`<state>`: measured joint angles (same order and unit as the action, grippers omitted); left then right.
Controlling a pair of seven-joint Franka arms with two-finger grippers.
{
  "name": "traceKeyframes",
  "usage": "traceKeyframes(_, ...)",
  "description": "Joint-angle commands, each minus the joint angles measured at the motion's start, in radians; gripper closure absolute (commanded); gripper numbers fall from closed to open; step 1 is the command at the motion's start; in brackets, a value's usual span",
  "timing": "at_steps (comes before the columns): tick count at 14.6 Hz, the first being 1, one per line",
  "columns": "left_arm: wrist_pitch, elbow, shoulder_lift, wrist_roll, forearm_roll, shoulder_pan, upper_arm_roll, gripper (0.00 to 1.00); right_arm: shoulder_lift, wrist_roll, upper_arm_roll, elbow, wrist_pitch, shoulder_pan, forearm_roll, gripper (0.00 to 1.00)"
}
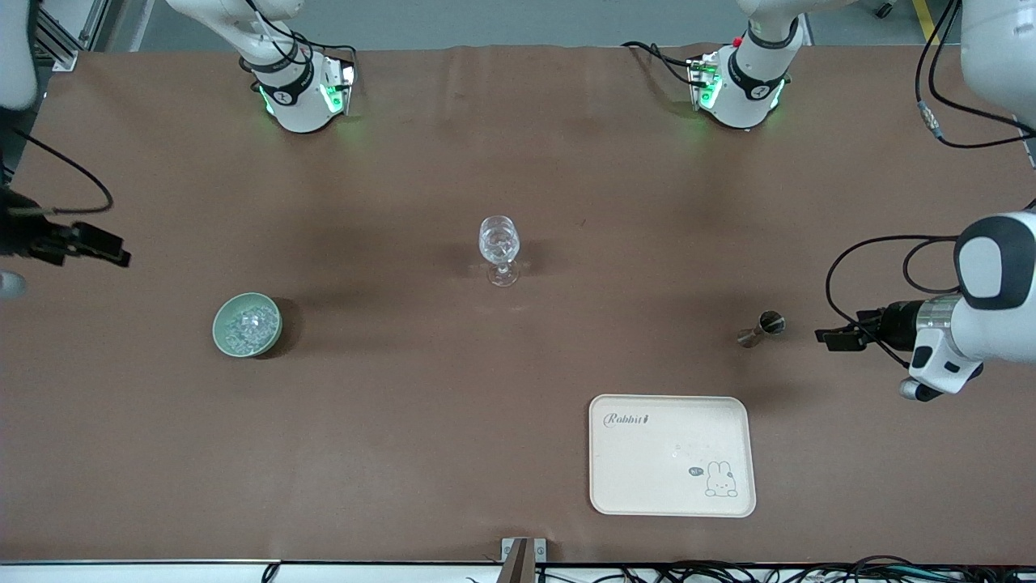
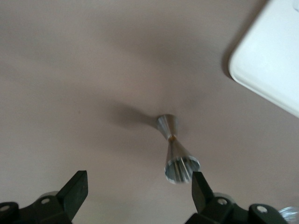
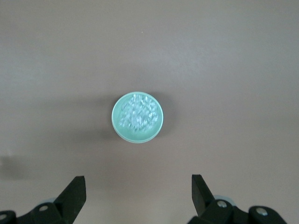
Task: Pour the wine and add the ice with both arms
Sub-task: 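Grasp an ice cube with the right gripper while the left gripper grasps the jigger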
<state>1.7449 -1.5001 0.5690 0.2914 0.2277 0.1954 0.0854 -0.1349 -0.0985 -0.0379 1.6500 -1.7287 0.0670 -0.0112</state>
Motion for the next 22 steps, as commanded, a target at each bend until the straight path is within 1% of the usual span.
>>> traceKeyframes(1,-0.013,0.052,0.063,0.169,0.117,0.062,0.005,0.04,-0.003,-0.068,0.001,0.128,-0.141,-0.001,-0.009,0.00)
traceKeyframes(3,-0.013,0.052,0.094,0.264,0.214,0.067,0.004,0.04,-0.025,-0.078,0.001,0.184,-0.213,-0.003,-0.009,0.00)
traceKeyframes(4,-0.013,0.052,0.113,0.300,0.243,0.067,0.004,0.04,-0.034,-0.079,0.001,0.220,-0.259,-0.006,-0.009,0.00)
traceKeyframes(6,-0.013,0.052,0.149,0.347,0.275,0.074,0.004,0.04,-0.043,-0.079,0.003,0.318,-0.386,-0.021,-0.010,0.00)
traceKeyframes(8,-0.013,0.052,0.189,0.354,0.362,0.104,0.004,0.04,-0.058,-0.079,0.004,0.413,-0.513,-0.032,-0.010,0.00)
traceKeyframes(10,-0.013,0.050,0.213,0.359,0.461,0.121,0.004,0.04,-0.087,-0.079,0.021,0.471,-0.625,-0.032,-0.010,0.00)
traceKeyframes(12,-0.013,0.049,0.232,0.353,0.472,0.119,0.004,0.04,-0.133,-0.079,0.023,0.496,-0.708,-0.032,-0.010,0.00)
traceKeyframes(13,-0.015,0.049,0.256,0.353,0.484,0.122,0.004,0.09,-0.150,-0.079,0.024,0.508,-0.739,-0.033,-0.010,0.00)
traceKeyframes(14,-0.018,0.049,0.274,0.347,0.514,0.125,0.004,0.11,-0.158,-0.078,0.024,0.520,-0.768,-0.035,-0.010,0.03)
traceKeyframes(15,-0.018,0.049,0.279,0.342,0.533,0.125,0.004,0.11,-0.170,-0.078,0.024,0.527,-0.785,-0.041,-0.010,0.09)
traceKeyframes(18,-0.018,0.043,0.287,0.338,0.526,0.124,0.004,0.11,-0.183,-0.078,0.026,0.528,-0.787,-0.042,-0.010,0.32)
traceKeyframes(20,-0.025,0.040,0.299,0.338,0.522,0.116,0.005,0.10,-0.193,-0.079,0.026,0.528,-0.787,-0.041,-0.010,0.33)
traceKeyframes(21,-0.027,0.037,0.302,0.344,0.524,0.114,0.005,0.01,-0.198,-0.078,0.026,0.528,-0.789,-0.039,-0.009,0.33)
traceKeyframes(22,-0.028,0.029,0.311,0.342,0.527,0.114,0.008,0.00,-0.201,-0.078,0.026,0.528,-0.792,-0.038,-0.009,0.33)
